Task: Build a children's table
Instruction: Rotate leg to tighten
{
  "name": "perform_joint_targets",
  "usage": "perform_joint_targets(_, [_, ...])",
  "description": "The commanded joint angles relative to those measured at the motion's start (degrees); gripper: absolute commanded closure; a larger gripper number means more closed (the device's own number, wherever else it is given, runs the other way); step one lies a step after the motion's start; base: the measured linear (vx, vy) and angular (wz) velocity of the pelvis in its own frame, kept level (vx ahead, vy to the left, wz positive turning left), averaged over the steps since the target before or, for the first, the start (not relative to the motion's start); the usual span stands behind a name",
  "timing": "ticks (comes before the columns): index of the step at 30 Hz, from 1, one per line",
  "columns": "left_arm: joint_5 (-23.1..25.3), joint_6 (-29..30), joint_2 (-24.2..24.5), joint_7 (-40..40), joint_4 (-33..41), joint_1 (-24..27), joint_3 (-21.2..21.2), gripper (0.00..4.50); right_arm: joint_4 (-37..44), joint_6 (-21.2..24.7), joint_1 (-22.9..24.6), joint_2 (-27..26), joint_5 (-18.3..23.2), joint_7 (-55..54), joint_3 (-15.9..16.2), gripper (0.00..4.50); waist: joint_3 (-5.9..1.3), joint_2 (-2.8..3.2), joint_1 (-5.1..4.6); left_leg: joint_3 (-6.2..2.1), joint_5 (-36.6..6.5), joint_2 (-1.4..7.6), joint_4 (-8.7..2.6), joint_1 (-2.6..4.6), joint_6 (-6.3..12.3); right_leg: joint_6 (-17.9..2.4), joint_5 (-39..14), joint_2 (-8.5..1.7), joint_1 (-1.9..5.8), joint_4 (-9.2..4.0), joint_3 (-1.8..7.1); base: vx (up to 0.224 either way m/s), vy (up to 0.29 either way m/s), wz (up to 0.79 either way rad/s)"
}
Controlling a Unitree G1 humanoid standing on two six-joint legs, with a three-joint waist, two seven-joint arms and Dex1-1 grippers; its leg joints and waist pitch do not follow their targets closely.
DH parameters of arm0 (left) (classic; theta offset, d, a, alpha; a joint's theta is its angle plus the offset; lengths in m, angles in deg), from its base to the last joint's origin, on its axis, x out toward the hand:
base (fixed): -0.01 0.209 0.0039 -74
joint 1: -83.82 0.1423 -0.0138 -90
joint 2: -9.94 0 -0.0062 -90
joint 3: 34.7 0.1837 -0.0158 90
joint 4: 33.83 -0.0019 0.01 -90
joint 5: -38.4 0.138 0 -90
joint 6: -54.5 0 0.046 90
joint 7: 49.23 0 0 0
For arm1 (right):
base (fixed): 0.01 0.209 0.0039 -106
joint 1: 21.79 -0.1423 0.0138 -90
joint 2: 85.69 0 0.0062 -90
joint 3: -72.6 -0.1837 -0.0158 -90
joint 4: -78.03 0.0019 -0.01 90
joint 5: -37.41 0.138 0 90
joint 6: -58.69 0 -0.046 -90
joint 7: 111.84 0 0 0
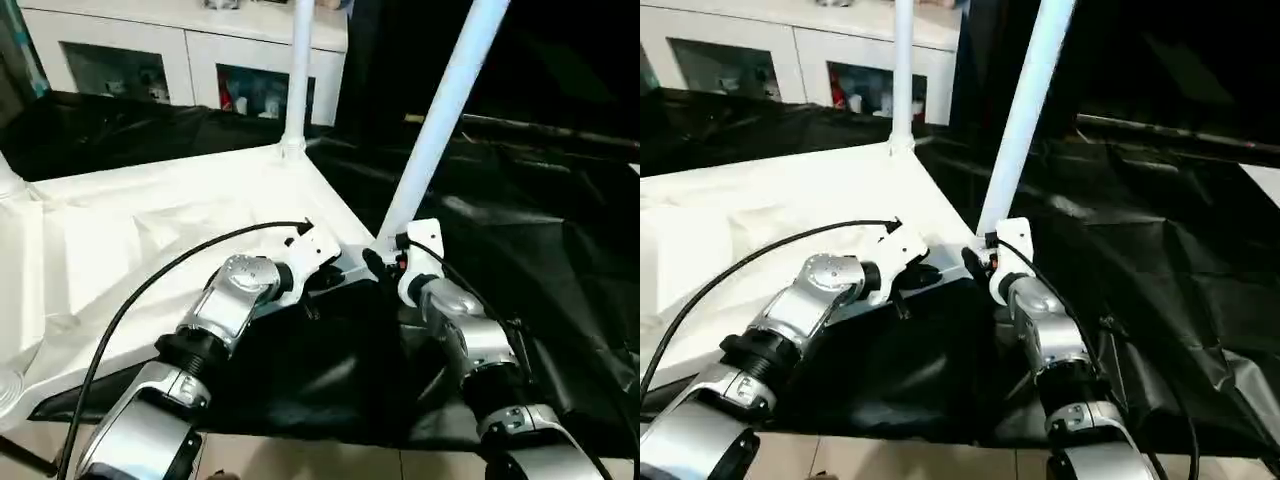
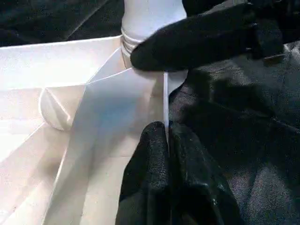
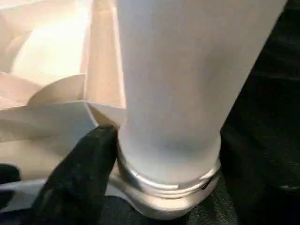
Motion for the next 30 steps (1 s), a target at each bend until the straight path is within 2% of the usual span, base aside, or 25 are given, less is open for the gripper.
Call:
perform_joint_targets(1, [-0.8, -3.6, -1.1, -0.2, -1.1, 0.4, 0.6, 4.5, 1.2, -0.1, 0.6, -0.7, 0.9, 2.4, 1.4, 0.69, -2.82, 0.14, -0.14, -0.39, -13.2, 1.61, -4.32, 0.08, -0.57, -4.8, -18.4, -4.57, 2.36, -5.59, 3.47, 0.0, 0.0, 0.0])
perform_joint_targets(3, [-2.6, -6.0, -1.2, 0.2, 0.3, 1.1, -1.7, 4.5, 5.5, -0.1, 1.8, 1.8, 1.0, 5.9, 2.2, 0.58, -2.79, 0.11, -0.05, -0.37, -13.0, 1.65, -4.32, 0.08, -0.34, -4.8, -18.1, -4.49, 2.35, -5.6, 3.46, 0.0, 0.0, 0.0])
perform_joint_targets(5, [-4.0, -5.9, -1.3, -0.2, 1.6, 1.4, -3.0, 4.5, 8.2, 1.0, 2.8, 3.2, 1.7, 8.5, 2.7, 0.38, -2.82, -0.22, 0.25, -0.32, -11.7, 1.56, -4.2, -0.26, 0.33, -4.4, -17.4, -4.54, 2.69, -5.53, 3.45, 0.0, 0.0, 0.0])
perform_joint_targets(7, [-5.9, -3.7, -0.4, -2.5, 4.5, 2.1, -3.9, 4.06, 12.6, 2.2, 4.8, 6.4, 2.1, 14.3, 4.6, 0.28, -3.08, 0.35, 0.26, -0.46, -10.3, 1.8, -4.19, -0.24, 0.46, -5.7, -13.7, -4.45, 2.82, -5.01, 3.37, 0.0, 0.0, 0.0])
perform_joint_targets(8, [-6.7, -2.4, 0.2, -3.7, 6.0, 2.6, -4.2, 4.06, 14.4, 2.6, 5.6, 7.9, 2.2, 16.7, 5.2, 0.28, -3.11, 0.21, 0.34, -0.42, -8.9, 2.0, -4.02, -0.34, 0.74, -6.8, -9.1, -4.34, 3.01, -4.58, 3.37, 0.0, 0.0, 0.0])
perform_joint_targets(9, [-7.3, -1.3, 1.1, -5.0, 7.9, 3.2, -4.5, 4.06, 16.4, 3.0, 6.6, 9.7, 2.5, 19.4, 5.9, 0.28, -3.03, 0.1, 0.23, -0.36, -8.8, 1.93, -4.02, -0.4, 1.06, -7.3, -7.8, -4.19, 2.95, -4.43, 3.33, 0.0, 0.0, 0.0])
perform_joint_targets(10, [-7.9, -0.5, 1.9, -6.1, 9.6, 3.8, -4.7, 3.84, 17.7, 3.0, 7.3, 11.0, 2.7, 21.2, 6.3, 0.28, -3.13, 0.09, -0.04, -0.36, -7.6, 1.86, -3.95, -0.53, 1.45, -8.2, -5.4, -4.16, 3.16, -4.11, 3.29, 0.0, 0.0, 0.0])
perform_joint_targets(11, [-8.5, 0.1, 2.7, -7.1, 11.3, 4.4, -4.9, 3.84, 19.0, 3.1, 7.9, 12.3, 2.9, 23.1, 6.7, 0.28, -3.23, 0.23, -0.18, -0.32, -6.4, 1.96, -3.83, -0.37, 1.84, -9.4, -2.4, -4.2, 3.24, -3.83, 3.31, 0.0, 0.0, 0.0])
perform_joint_targets(12, [-9.1, 0.8, 3.7, -7.7, 13.4, 5.2, -5.4, 3.65, 20.6, 3.0, 8.7, 13.9, 3.3, 25.4, 7.2, 0.28, -3.25, 0.35, -0.3, -0.3, -5.8, 1.88, -3.75, -0.45, 2.19, -9.9, -1.1, -4.1, 3.34, -3.66, 3.31, 0.0, 0.0, 0.0])
perform_joint_targets(14, [-11.0, 3.2, 6.2, -10.2, 18.5, 7.3, -6.3, 3.57, 24.1, 3.5, 10.2, 16.7, 4.4, 29.4, 7.8, 0.28, -3.2, 0.39, -0.42, -0.18, -4.5, 1.84, -3.69, -0.45, 3.45, -11.2, 2.0, -4.11, 3.66, -3.5, 3.37, 0.0, 0.0, 0.0])
perform_joint_targets(15, [-11.8, 4.4, 7.9, -11.6, 21.5, 8.6, -6.5, 3.57, 26.1, 4.5, 10.8, 17.9, 5.5, 31.4, 7.9, 0.28, -3.06, 0.58, -0.58, -0.09, -4.9, 1.78, -3.75, -0.41, 3.63, -11.3, 1.4, -3.95, 3.45, -3.64, 3.35, 0.0, 0.0, 0.0])
perform_joint_targets(16, [-12.6, 6.1, 10.0, -13.4, 24.8, 10.2, -6.6, 3.5, 28.2, 5.8, 11.5, 19.1, 7.0, 33.7, 8.2, 0.28, -3.19, 0.45, -0.72, -0.07, -4.9, 1.82, -3.67, -0.31, 3.81, -11.6, 1.0, -3.96, 3.56, -3.58, 3.36, 0.0, 0.0, 0.0])
perform_joint_targets(17, [-13.5, 7.8, 12.4, -15.2, 28.0, 11.9, -6.5, 3.35, 30.2, 7.3, 12.0, 20.1, 8.4, 35.9, 8.4, 0.28, -3.12, 0.6, -0.65, -0.28, -5.1, 2.12, -3.82, -0.3, 3.84, -11.8, 0.7, -4.13, 3.74, -3.44, 3.36, 0.0, 0.0, 0.0])
perform_joint_targets(18, [-14.6, 10.8, 16.4, -18.2, 33.1, 14.7, -6.1, 3.2, 32.8, 9.7, 12.4, 21.3, 10.4, 38.7, 8.9, 0.28, -2.92, 0.77, -0.84, -0.12, -6.2, 2.05, -3.9, 0.05, 3.7, -11.8, -0.8, -3.8, 3.33, -3.61, 3.31, 0.0, 0.0, 0.0])
perform_joint_targets(19, [-14.6, 10.8, 16.4, -18.2, 33.1, 14.7, -6.1, 3.14, 32.8, 9.7, 12.4, 21.3, 10.4, 38.7, 8.9, 0.28, -2.84, 0.85, -0.91, -0.27, -6.7, 2.18, -4.07, -0.06, 3.57, -11.8, -1.8, -3.92, 3.44, -3.64, 3.32, 0.0, 0.0, 0.0])
perform_joint_targets(20, [-15.1, 12.5, 18.8, -19.9, 35.9, 16.3, -5.9, 3.15, 33.8, 10.8, 12.5, 21.6, 11.4, 39.9, 9.1, 0.28, -2.63, 0.94, -1.04, -0.07, -8.2, 2.07, -4.12, 0.19, 3.06, -11.5, -4.6, -3.69, 3.01, -4.03, 3.31, 0.0, 0.0, 0.0])
perform_joint_targets(21, [-15.5, 15.9, 22.6, -21.9, 40.4, 19.2, -6.0, 3.04, 34.9, 12.5, 12.3, 21.4, 13.1, 41.5, 9.3, 0.28, -2.66, 0.62, -1.09, -0.07, -8.7, 2.14, -4.18, 0.32, 2.85, -11.5, -5.7, -3.75, 3.04, -4.09, 3.32, 0.0, 0.0, 0.0])
perform_joint_targets(22, [-15.4, 17.3, 24.4, -22.2, 42.5, 20.7, -6.2, 2.88, 35.5, 13.4, 12.1, 21.0, 13.9, 41.9, 9.6, 0.28, -2.31, 0.07, -1.21, -0.11, -10.0, 2.21, -4.4, 0.05, 2.41, -10.9, -9.0, -3.82, 2.98, -4.35, 3.33, 0.0, 0.0, 0.0])
perform_joint_targets(23, [-15.1, 18.0, 25.3, -22.3, 43.4, 21.6, -6.2, 2.75, 35.7, 13.6, 11.9, 20.7, 14.0, 41.8, 9.7, 0.28, -2.26, 0.39, -1.14, -0.23, -10.7, 2.26, -4.51, 0.14, 1.98, -10.5, -10.7, -3.94, 2.94, -4.31, 3.37, 0.0, 0.0, 0.0])
perform_joint_targets(24, [-14.3, 20.1, 28.0, -22.2, 46.4, 24.2, -6.2, 2.75, 35.3, 13.6, 11.1, 19.1, 13.6, 40.7, 10.5, 0.28, -2.02, 0.22, -1.28, -0.15, -12.6, 2.13, -4.65, 0.35, 1.15, -9.1, -15.4, -3.86, 2.49, -4.99, 3.43, 0.0, 0.0, 0.0])
perform_joint_targets(26, [-14.3, 20.8, 28.8, -22.2, 47.4, 25.1, -6.2, 2.58, 34.5, 13.3, 10.6, 18.1, 13.0, 40.0, 10.9, 0.28, -2.0, 0.63, -1.31, -0.3, -13.2, 2.14, -4.79, 0.45, 0.15, -8.3, -17.2, -3.88, 2.22, -5.08, 3.46, 0.0, 0.0, 0.0])
perform_joint_targets(27, [-14.2, 21.8, 29.4, -22.1, 48.3, 25.9, -6.1, 2.58, 33.2, 12.8, 9.9, 16.7, 12.3, 39.0, 11.2, 0.28, -2.05, 0.75, -1.18, -0.26, -13.4, 2.12, -4.74, 0.68, -0.04, -8.2, -17.2, -3.82, 2.09, -5.17, 3.47, 0.0, 0.0, 0.0])
perform_joint_targets(28, [-14.5, 23.1, 30.1, -21.9, 49.5, 26.5, -6.0, 2.42, 32.6, 12.8, 9.6, 16.0, 11.9, 38.3, 11.4, 0.28, -2.12, 0.82, -1.21, -0.32, -13.0, 2.13, -4.81, 0.62, -0.56, -8.7, -15.7, -3.78, 2.09, -4.87, 3.48, 0.0, 0.0, 0.0])
perform_joint_targets(30, [-13.2, 24.9, 31.4, -20.1, 51.1, 27.7, -5.8, 2.26, 26.0, 9.4, 7.0, 10.7, 9.4, 32.8, 11.7, 0.28, -2.23, 0.43, -1.29, -0.28, -12.6, 2.03, -4.76, 0.58, -1.22, -8.9, -14.5, -3.82, 2.11, -4.62, 3.49, 0.0, 0.0, 0.0])
